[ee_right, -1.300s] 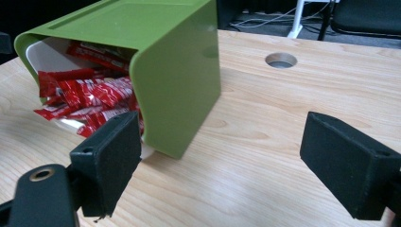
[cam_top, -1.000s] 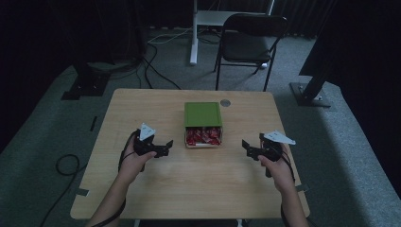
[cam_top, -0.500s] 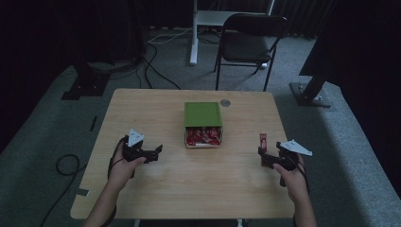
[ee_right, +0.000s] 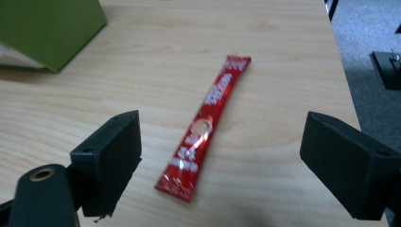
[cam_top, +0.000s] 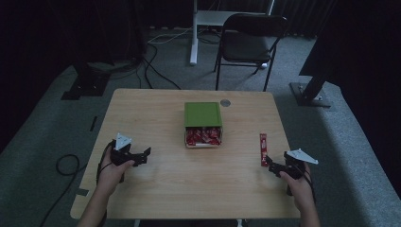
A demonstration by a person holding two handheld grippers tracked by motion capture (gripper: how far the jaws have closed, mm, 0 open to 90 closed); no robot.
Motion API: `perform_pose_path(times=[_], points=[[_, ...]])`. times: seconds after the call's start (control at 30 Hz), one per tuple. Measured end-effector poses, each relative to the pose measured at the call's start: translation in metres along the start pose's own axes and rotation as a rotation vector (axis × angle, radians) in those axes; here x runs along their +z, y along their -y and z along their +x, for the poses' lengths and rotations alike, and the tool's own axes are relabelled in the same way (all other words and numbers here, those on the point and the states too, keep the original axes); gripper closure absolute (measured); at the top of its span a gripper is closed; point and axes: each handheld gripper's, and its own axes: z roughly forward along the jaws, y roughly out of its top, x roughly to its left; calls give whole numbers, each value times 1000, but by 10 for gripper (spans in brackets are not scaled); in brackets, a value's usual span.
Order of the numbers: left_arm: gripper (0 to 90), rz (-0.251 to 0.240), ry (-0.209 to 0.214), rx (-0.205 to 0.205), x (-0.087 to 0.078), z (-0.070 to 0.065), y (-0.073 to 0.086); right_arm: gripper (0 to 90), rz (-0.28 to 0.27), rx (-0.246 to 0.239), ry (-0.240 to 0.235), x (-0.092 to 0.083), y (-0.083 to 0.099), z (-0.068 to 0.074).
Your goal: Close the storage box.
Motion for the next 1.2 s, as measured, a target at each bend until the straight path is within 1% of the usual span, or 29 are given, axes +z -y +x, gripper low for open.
perform_pose_path(times=[0.03,0.13,0.17,0.2,0.23,0.27,0.33,0.37,0.4,0.43,0.47,0.5,0.53,0.57,0.6,0.67,0.73,0.77,0.8,0.83,0.87,0.93,1.03,1.07,1.13,1.17,1.2], points=[[20,2,-13,-10,-2,4,4,131,14,1,7,0,3,-2],[20,7,-20,-22,-3,6,8,131,18,7,16,0,7,-3],[20,14,-33,-33,-5,10,13,131,33,12,24,0,12,-5],[19,14,-38,-43,-7,12,15,131,40,12,25,0,13,-6],[19,14,-38,-43,-7,12,15,131,40,12,25,0,13,-6],[19,21,-52,-53,-10,15,19,131,46,10,27,0,15,-6],[19,26,-61,-69,-14,18,24,131,62,10,33,-1,20,-7],[20,26,-61,-69,-14,18,24,131,66,10,33,-1,21,-7],[19,40,-68,-79,-18,21,30,131,72,7,33,-1,22,-7],[20,40,-68,-79,-18,21,30,131,80,5,35,-2,24,-7],[20,55,-92,-91,-21,23,35,132,89,-1,41,-2,25,-7],[20,55,-92,-91,-21,23,35,132,89,-1,41,-2,25,-7],[20,74,-112,-97,-23,24,40,132,94,1,48,-2,25,-7],[20,74,-112,-97,-23,24,40,132,94,1,48,-2,25,-7],[20,76,-117,-112,-24,25,43,132,100,4,48,-2,25,-6],[20,84,-129,-123,-28,26,49,131,129,-6,69,-2,26,-6],[20,86,-138,-135,-30,27,52,133,151,-3,80,-1,27,-6],[20,86,-138,-135,-30,27,52,133,151,-3,80,-1,27,-6],[19,85,-144,-147,-32,28,56,135,174,-4,89,-1,27,-6],[20,85,-144,-147,-32,28,56,135,174,-4,89,-1,27,-6],[20,98,-155,-155,-34,28,59,134,198,0,88,0,28,-5],[20,108,-164,-158,-36,29,61,135,202,-3,97,0,28,-5],[20,111,-168,-165,-38,29,63,134,204,-10,101,1,28,-5],[20,114,-182,-176,-39,29,64,134,203,-11,101,1,28,-5],[20,133,-200,-177,-40,29,65,134,204,-9,102,1,28,-5],[20,133,-200,-177,-40,29,65,134,204,-9,102,1,28,-5],[20,152,-222,-195,-41,28,67,133,204,-8,102,1,28,-5]])
